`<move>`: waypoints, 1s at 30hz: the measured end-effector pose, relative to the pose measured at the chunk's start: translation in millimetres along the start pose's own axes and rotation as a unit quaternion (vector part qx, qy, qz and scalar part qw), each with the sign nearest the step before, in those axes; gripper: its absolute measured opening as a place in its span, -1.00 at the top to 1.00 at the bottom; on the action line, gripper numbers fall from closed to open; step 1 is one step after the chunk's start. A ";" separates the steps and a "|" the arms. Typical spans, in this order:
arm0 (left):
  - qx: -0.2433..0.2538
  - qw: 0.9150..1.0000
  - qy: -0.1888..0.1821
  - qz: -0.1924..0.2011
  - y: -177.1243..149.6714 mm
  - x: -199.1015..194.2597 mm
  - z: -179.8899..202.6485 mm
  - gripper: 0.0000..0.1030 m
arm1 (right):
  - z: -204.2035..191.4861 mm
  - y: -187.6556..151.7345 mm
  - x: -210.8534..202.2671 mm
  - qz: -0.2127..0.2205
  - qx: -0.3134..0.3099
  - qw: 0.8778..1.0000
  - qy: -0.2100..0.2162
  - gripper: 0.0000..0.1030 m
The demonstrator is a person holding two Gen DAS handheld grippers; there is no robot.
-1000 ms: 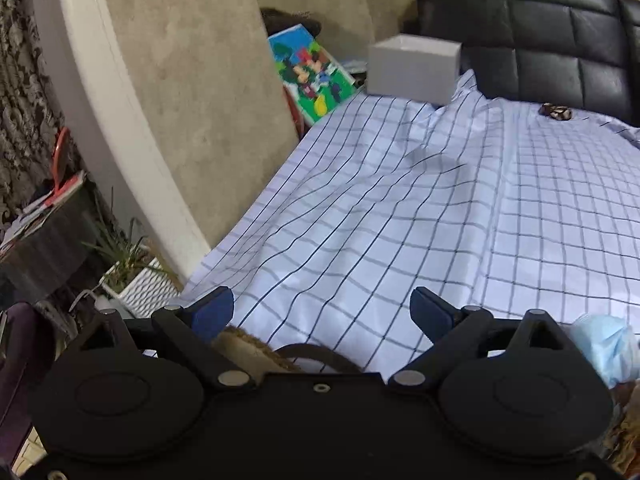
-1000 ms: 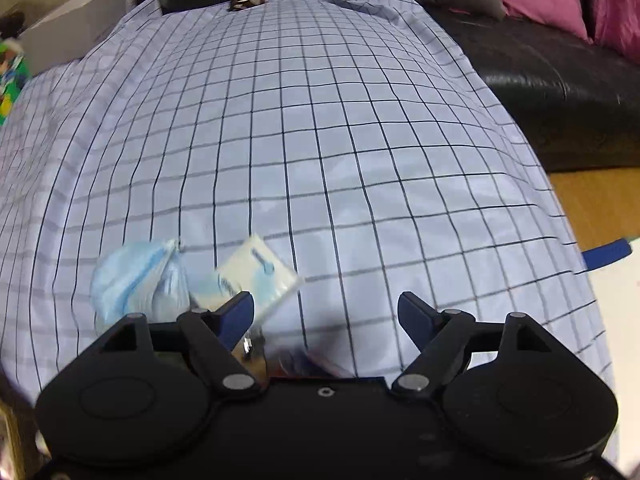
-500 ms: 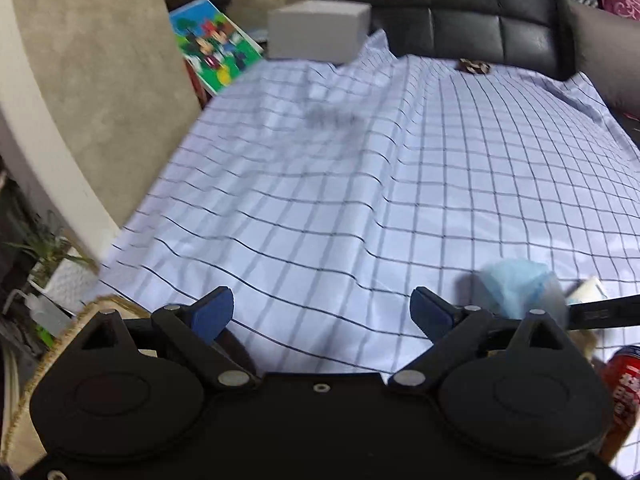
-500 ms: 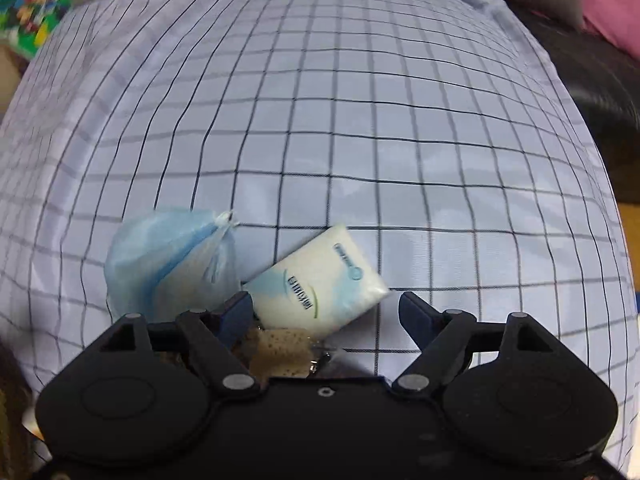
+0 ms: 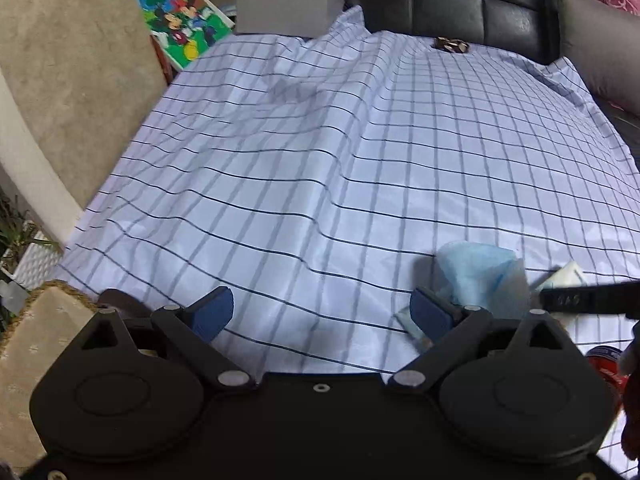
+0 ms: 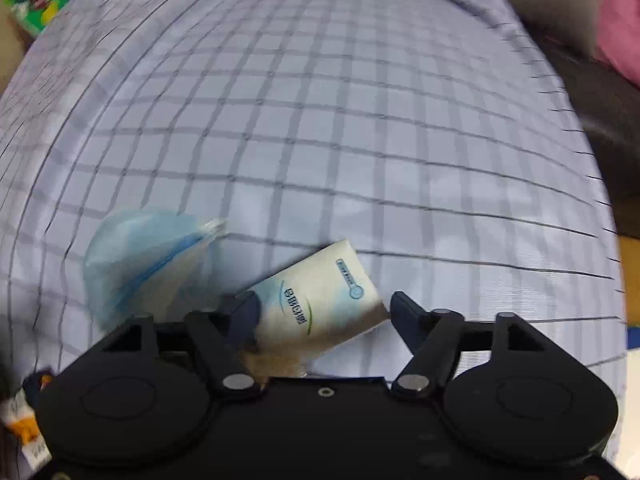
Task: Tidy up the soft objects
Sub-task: 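Grasp the small white tissue pack with the right tool while the left tool grasps a blue mask, then lift the tissue pack with the right tool while the left tool lifts the mask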
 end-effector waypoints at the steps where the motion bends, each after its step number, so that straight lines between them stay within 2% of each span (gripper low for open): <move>1: 0.004 1.000 -0.006 -0.002 -0.2 0.2 5.3 -0.80 | 5.6 2.8 -3.0 0.007 0.008 1.000 -0.006 -0.09; 2: 0.009 1.000 -0.010 -0.004 -0.6 0.7 11.3 -0.80 | 12.7 4.6 -7.0 0.013 0.017 1.000 -0.011 0.14; 4: 0.022 1.000 -0.013 -0.003 -2.4 1.6 23.8 -0.80 | 28.4 6.7 -13.4 0.018 0.036 0.999 -0.020 0.22; 6: 0.035 0.999 -0.019 0.001 -4.1 2.3 35.3 -0.80 | 42.4 6.4 -16.7 0.021 0.046 0.998 -0.028 0.16; 11: 0.062 0.996 -0.060 0.006 -6.3 5.2 65.0 -0.81 | 72.1 3.1 -20.5 0.029 0.065 0.997 -0.043 0.01; 14: 0.068 0.994 -0.084 0.003 -5.6 7.6 78.9 -0.89 | 84.3 0.8 -17.5 0.027 0.073 0.996 -0.045 -0.06; 21: 0.048 0.993 -0.109 -0.008 1.1 17.2 97.6 -0.90 | 106.2 -4.2 -14.8 0.028 0.070 0.996 -0.039 -0.21; 23: 0.048 0.992 -0.113 -0.015 1.3 21.3 102.8 -0.90 | 108.3 -5.6 -13.8 0.030 0.070 0.997 -0.033 -0.31; 24: 0.048 0.993 -0.111 -0.018 0.9 24.3 104.7 -0.87 | 109.2 -6.5 -13.0 0.030 0.070 0.997 -0.029 -0.33; 26: 0.049 0.992 -0.113 -0.030 -0.3 31.8 108.1 -0.62 | 110.2 -7.2 -10.7 0.031 0.067 0.997 -0.023 -0.43; 27: 0.049 0.991 -0.116 -0.038 -1.8 35.1 109.5 -0.31 | 110.5 -8.0 -9.7 0.032 0.067 0.997 -0.020 -0.45; 28: 0.048 0.990 -0.122 -0.049 -3.5 38.3 110.8 -0.18 | 109.3 -10.2 -10.2 0.034 0.067 0.997 -0.018 -0.52; 30: 0.042 0.987 -0.136 -0.070 -7.0 43.1 110.2 -0.14 | 106.9 -9.8 -12.2 0.041 0.066 0.997 -0.008 -0.59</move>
Point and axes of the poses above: each gripper's, at about its wrist camera, not at the fingertips, and x roughly the way its jaws point, z to its right, y to its top, the point moved 5 cm from there along x, roughly the way its jaws point, and after that the axes turned 14 degrees about y, right-handed, at the moved point
